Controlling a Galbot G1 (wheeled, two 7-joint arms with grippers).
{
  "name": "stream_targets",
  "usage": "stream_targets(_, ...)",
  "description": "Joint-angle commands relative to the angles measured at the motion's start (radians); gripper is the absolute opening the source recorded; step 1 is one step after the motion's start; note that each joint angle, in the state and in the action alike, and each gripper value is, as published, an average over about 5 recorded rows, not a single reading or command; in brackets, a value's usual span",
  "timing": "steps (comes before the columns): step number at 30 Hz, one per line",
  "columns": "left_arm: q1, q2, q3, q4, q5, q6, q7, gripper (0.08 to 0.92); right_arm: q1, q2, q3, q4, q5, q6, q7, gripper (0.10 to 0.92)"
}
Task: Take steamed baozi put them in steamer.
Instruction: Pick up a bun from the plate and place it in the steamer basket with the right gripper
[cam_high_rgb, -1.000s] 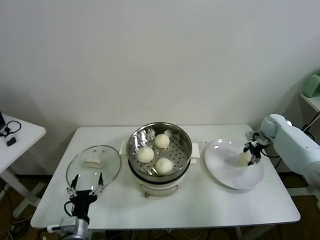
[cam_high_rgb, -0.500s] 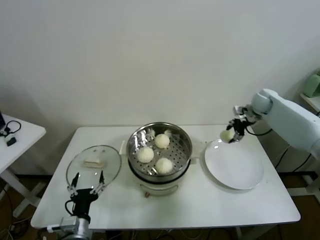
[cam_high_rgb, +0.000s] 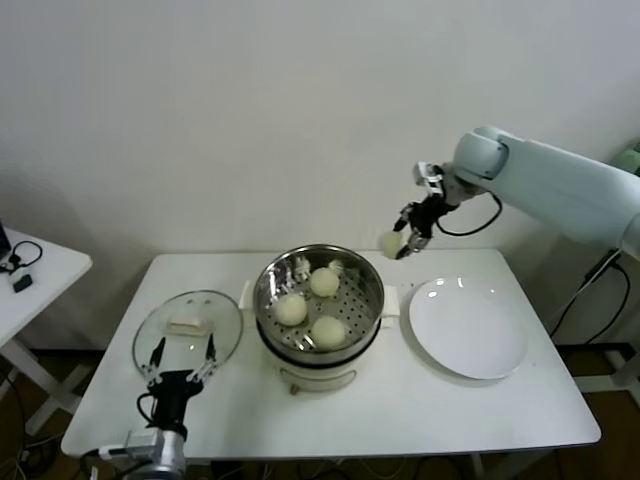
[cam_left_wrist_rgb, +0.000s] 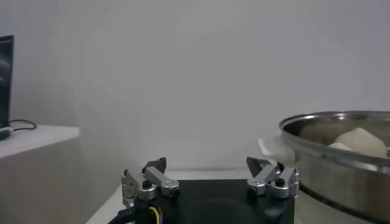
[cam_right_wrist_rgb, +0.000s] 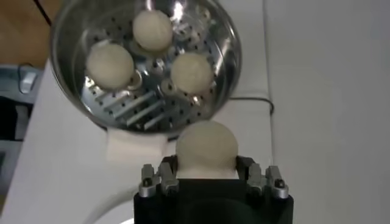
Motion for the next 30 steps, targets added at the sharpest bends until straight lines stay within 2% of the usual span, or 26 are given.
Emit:
stream_targets(1,-0.002,0.008,-0.002,-0.009,-0.006,0.0,0.0,0.823,0.082,0.138,-0.148,0.088,0.231,-0.074,0.05,0.628)
stream_targets(14,-0.005,0.003,-0.006,-0.013,-0.012,0.001,0.0,0.823,-0.011,0.212,-0.195,0.057,0.209,-0.088,0.07,0.628)
stream_targets(30,-0.003,0.007,-0.005,-0.012,-0.017,0.0,0.003,0.823,-0.062,0.205,-0.209,0.015,0.148,-0.086,0.073,0.628)
